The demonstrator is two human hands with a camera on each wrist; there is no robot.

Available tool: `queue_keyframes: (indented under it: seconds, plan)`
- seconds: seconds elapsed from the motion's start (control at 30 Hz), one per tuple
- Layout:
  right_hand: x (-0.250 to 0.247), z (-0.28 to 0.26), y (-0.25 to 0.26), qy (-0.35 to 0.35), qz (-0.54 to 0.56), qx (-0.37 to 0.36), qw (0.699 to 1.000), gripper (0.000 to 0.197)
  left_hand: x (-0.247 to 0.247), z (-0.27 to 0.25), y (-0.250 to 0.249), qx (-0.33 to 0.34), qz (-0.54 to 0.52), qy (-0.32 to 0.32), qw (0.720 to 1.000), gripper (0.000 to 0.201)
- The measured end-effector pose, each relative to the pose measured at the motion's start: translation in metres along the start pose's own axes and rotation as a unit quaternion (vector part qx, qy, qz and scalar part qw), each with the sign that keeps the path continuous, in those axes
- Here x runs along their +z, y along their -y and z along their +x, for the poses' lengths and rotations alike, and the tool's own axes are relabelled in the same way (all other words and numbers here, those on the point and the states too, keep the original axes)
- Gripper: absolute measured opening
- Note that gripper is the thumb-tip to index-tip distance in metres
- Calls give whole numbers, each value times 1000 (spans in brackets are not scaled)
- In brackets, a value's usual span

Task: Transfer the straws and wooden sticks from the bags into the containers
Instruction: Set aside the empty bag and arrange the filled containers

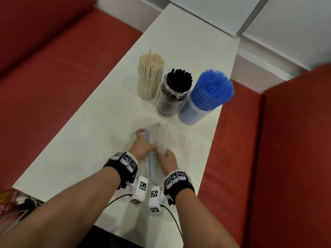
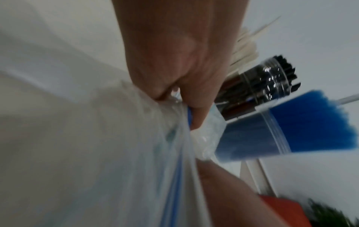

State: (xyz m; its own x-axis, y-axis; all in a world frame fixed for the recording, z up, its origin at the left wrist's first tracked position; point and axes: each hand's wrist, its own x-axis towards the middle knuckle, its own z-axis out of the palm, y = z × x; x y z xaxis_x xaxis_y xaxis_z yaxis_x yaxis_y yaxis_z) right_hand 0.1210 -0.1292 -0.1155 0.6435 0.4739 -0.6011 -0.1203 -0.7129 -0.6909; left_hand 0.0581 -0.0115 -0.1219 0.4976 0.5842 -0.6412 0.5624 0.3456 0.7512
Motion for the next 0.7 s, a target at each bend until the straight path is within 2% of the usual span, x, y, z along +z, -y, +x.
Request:
queue_keyframes:
  seconds: [0.07,0.13,0.17,0.23,0.3,0.37,0.43,0.5,0.57,0.63,0.7]
  plan:
    - [13,-1,11,21,47,-10,999,36,-25,0,-2,-73,-124,40,989,55]
    - [30,-2,24,-14,30,30,999,59,-53,0,-9,-90,-222,26,971,27]
    - [40,-3,32,-49,-6,65,997,74,-69,0,-12,-82,-261,10,962,24]
    - [60,-8,54,-87,-28,111,990,104,-102,-2,-18,-59,-342,4,938,26]
    - [85,-13,78,-55,37,97,993,121,-134,-4,-20,-58,-426,62,901,31]
    - [115,-14,102,12,163,63,985,124,-169,-6,-21,-64,-500,133,854,43]
    - [147,-14,130,86,282,27,955,118,-208,-2,-18,-59,-530,181,826,54]
    - [181,-12,161,170,333,-35,927,93,-250,5,-17,-71,-511,192,835,55]
    - [213,-8,190,240,316,-115,911,58,-291,14,-17,-72,-467,167,866,49]
    - [243,-3,215,251,276,-124,920,43,-331,29,-12,-35,-413,110,904,43]
    - [273,3,233,254,245,-119,928,38,-367,40,-4,11,-377,53,925,41]
